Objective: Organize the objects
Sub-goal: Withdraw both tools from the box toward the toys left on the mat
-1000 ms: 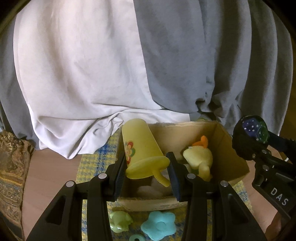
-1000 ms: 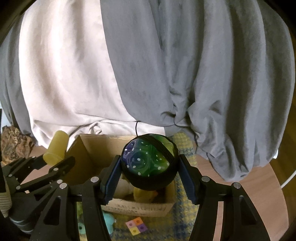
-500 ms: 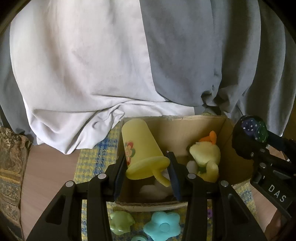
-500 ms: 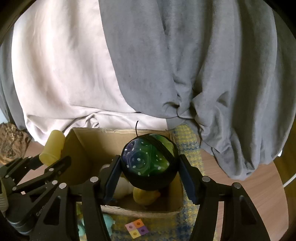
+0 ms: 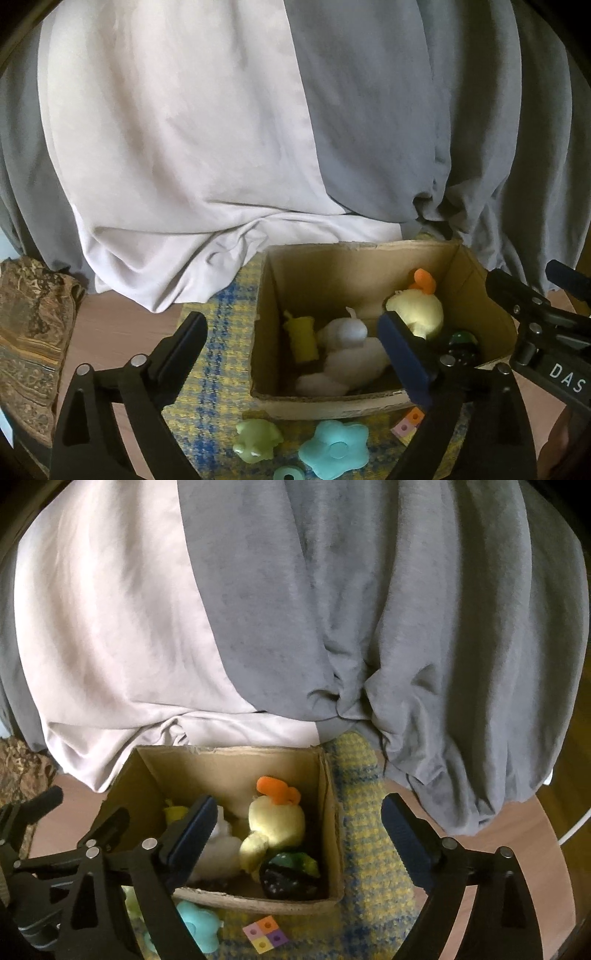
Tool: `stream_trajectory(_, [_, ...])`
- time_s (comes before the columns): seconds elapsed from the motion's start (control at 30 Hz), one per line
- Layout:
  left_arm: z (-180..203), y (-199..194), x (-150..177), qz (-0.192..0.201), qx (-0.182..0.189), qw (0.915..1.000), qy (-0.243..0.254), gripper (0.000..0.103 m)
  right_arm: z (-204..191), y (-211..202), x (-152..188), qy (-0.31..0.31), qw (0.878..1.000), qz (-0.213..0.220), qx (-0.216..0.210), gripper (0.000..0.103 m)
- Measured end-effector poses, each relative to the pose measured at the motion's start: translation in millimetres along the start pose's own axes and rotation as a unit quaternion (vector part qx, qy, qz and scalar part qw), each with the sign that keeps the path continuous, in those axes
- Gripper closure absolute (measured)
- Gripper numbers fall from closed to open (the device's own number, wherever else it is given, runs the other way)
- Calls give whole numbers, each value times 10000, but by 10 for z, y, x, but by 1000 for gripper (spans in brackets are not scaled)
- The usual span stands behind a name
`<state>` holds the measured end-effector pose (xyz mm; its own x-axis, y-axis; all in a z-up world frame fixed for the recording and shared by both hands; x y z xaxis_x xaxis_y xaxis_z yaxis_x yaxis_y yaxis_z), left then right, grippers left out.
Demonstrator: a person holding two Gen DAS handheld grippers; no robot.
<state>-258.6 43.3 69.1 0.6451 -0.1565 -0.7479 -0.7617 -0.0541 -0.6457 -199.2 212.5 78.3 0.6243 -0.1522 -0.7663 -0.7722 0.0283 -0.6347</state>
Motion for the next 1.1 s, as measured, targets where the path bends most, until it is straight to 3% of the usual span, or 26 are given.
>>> stream_trajectory(1.1, [-307,-490,546,192,-634,9971,-369,2,-80,-454,425,119,9995,220,-172,12])
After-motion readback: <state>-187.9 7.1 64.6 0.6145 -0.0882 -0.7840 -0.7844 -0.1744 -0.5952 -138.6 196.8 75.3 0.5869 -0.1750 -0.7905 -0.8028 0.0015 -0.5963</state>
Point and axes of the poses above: each gripper's, at about its wrist camera, not at the fingertips, and y roughly the way its jaws point, z to its right, x to its underside, the point moved 3 cm from there along y, roughly the way its jaws point, and after that the axes turned 8 degrees about -x, right-handed, at the moved point
